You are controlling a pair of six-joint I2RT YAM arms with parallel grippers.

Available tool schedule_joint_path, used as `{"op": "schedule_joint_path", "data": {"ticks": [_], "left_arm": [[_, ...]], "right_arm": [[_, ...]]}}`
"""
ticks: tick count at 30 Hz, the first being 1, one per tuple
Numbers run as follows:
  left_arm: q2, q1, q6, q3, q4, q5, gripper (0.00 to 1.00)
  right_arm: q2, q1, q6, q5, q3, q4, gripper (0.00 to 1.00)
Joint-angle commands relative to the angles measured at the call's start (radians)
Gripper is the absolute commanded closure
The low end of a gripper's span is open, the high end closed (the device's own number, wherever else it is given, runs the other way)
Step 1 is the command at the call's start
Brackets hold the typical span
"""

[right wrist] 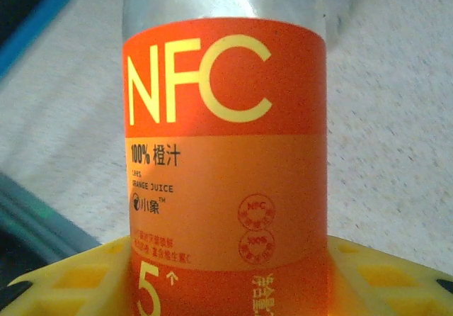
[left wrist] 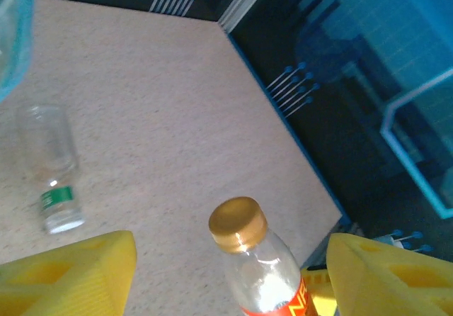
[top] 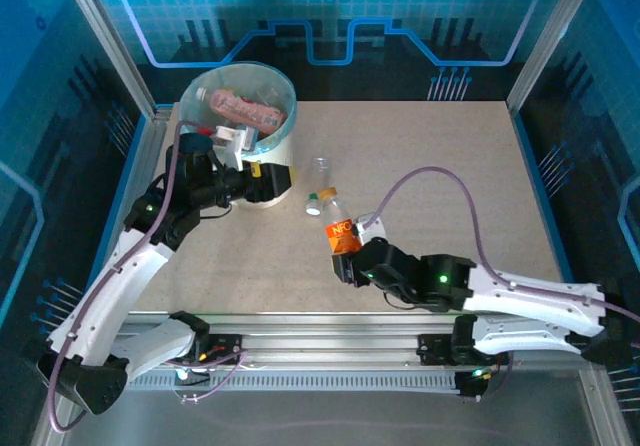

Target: Put the plastic bottles in the bin

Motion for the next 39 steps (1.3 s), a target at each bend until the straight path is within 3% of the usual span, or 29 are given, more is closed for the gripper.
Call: {"op": "schedule_joint_path", "data": {"ticks": [1, 7, 13, 16, 25, 33, 37, 39], "left_arm": [[0.021, -0.008, -0.076, 0.035, 0.060, 0.101, 0.27], [0.043, -0.015, -0.118, 0.021, 0.104, 0.154, 0.27], [0.056, -0.082, -0.111, 0.014, 0.166, 0.274, 0.27], [0.073, -0.105, -0.085, 0.024, 0.129, 0.283, 0.29], [0.058, -0.105, -0.048, 0.027, 0.075, 0.237, 0.27], [0.056, -0.105, -0.014, 0.032, 0.059, 0.275, 0.27], [0.063, -0.105, -0.017, 0.039, 0.065, 0.309, 0.34], [0.064, -0.105, -0.027, 0.040, 0.076, 0.314, 0.43]], "right_arm": [[-0.071, 0.017, -0.120, -0.030, -0.035, 0.166, 0.53], [-0.122, 0.021, -0.199, -0.126, -0.038, 0.272, 0.55], [-0.069, 0.027, -0.213, -0.172, 0.006, 0.281, 0.54], [-0.046, 0.035, -0.225, -0.186, 0.019, 0.301, 0.54], [-0.080, 0.040, -0.229, -0.146, 0.014, 0.299, 0.56], [-0.126, 0.040, -0.232, -0.084, 0.001, 0.273, 0.54], [-0.119, 0.040, -0.248, -0.094, 0.012, 0.279, 0.54], [-0.109, 0.040, -0.258, -0.100, 0.016, 0.282, 0.53]]}}
